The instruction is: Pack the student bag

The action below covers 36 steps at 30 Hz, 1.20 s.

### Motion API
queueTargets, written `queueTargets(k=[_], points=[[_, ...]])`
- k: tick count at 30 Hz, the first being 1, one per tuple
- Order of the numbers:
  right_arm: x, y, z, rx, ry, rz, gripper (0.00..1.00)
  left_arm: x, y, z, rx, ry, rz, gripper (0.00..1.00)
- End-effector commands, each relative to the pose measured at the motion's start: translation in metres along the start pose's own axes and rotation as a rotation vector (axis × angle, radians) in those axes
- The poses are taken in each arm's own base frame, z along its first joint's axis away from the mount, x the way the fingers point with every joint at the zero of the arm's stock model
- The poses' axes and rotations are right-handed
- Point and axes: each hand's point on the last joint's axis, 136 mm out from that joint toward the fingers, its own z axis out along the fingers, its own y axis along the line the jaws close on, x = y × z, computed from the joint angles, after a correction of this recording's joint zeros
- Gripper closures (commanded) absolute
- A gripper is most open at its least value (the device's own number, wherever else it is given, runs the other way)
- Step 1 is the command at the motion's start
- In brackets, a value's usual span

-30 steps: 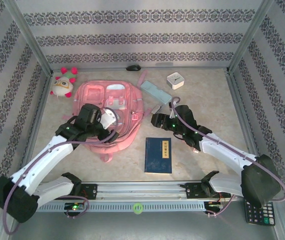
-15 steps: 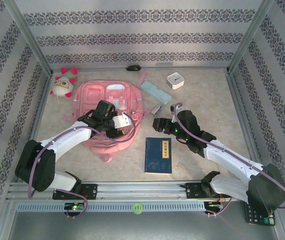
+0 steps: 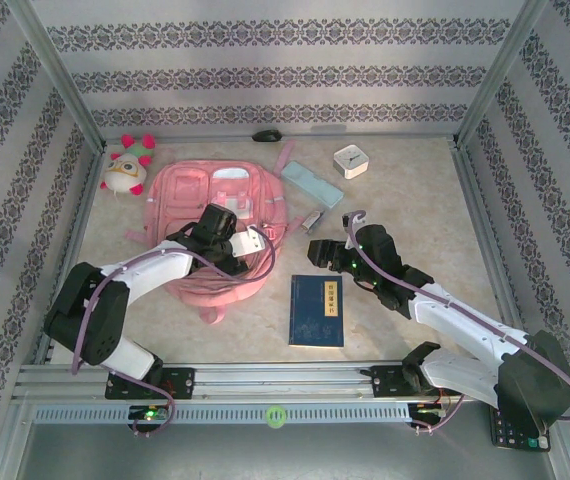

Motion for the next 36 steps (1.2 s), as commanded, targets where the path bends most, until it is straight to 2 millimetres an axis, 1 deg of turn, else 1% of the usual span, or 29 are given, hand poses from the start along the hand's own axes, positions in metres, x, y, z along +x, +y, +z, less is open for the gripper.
queueTargets(k=[1, 2, 3, 4, 5, 6, 9, 10, 12, 14, 16, 18, 21, 23, 28, 32, 34, 36], points=[[0.005, 0.002, 0.002, -0.012, 0.006, -0.019, 0.25, 0.014, 0.006, 0.008, -0.052, 0.052, -0.026, 0.38], [0.006, 0.002, 0.004, -0.014, 0.013, -0.01, 0.25, 0.012, 0.007, 0.006, -0.052, 0.039, -0.036, 0.52], [0.008, 0.001, 0.006, -0.019, 0.021, -0.003, 0.25, 0.007, 0.006, 0.001, -0.044, 0.016, -0.042, 0.72], [0.009, -0.001, 0.007, -0.017, 0.03, 0.0, 0.25, 0.0, 0.004, -0.006, -0.03, -0.011, -0.046, 0.85], [0.01, -0.003, 0.009, -0.018, 0.041, -0.002, 0.25, -0.008, 0.004, -0.015, -0.017, -0.049, -0.06, 0.94], [0.011, -0.006, 0.011, -0.022, 0.055, -0.003, 0.25, -0.017, 0.005, -0.026, -0.007, -0.095, -0.08, 0.99], [0.01, -0.014, 0.018, -0.029, 0.092, -0.013, 0.26, -0.042, 0.011, -0.063, 0.028, -0.254, -0.15, 1.0], [0.01, -0.015, 0.021, -0.036, 0.103, -0.022, 0.27, -0.046, 0.013, -0.073, 0.033, -0.294, -0.172, 1.0], [0.009, -0.014, 0.029, -0.061, 0.13, -0.095, 0.27, -0.053, 0.021, -0.095, 0.036, -0.377, -0.212, 1.0], [0.008, -0.012, 0.037, -0.091, 0.158, -0.181, 0.27, -0.055, 0.029, -0.112, 0.028, -0.424, -0.234, 1.0], [0.009, -0.01, 0.047, -0.124, 0.188, -0.272, 0.3, -0.057, 0.036, -0.126, 0.026, -0.466, -0.251, 1.0], [0.011, -0.003, 0.055, -0.188, 0.218, -0.393, 0.32, -0.058, 0.046, -0.143, 0.027, -0.528, -0.292, 1.0], [0.007, 0.005, 0.066, -0.243, 0.229, -0.526, 0.34, -0.061, 0.059, -0.162, 0.019, -0.608, -0.328, 1.0], [0.008, 0.006, 0.076, -0.261, 0.224, -0.566, 0.34, -0.062, 0.065, -0.167, 0.017, -0.636, -0.334, 1.0], [0.014, 0.004, 0.097, -0.277, 0.206, -0.581, 0.34, -0.065, 0.072, -0.174, 0.041, -0.662, -0.329, 1.0], [0.014, 0.003, 0.112, -0.283, 0.186, -0.626, 0.35, -0.067, 0.072, -0.179, 0.06, -0.675, -0.311, 1.0], [0.011, 0.001, 0.12, -0.272, 0.178, -0.638, 0.35, -0.066, 0.071, -0.18, 0.071, -0.677, -0.301, 1.0], [0.008, 0.003, 0.126, -0.283, 0.162, -0.654, 0.35, -0.066, 0.068, -0.181, 0.082, -0.672, -0.296, 1.0]])
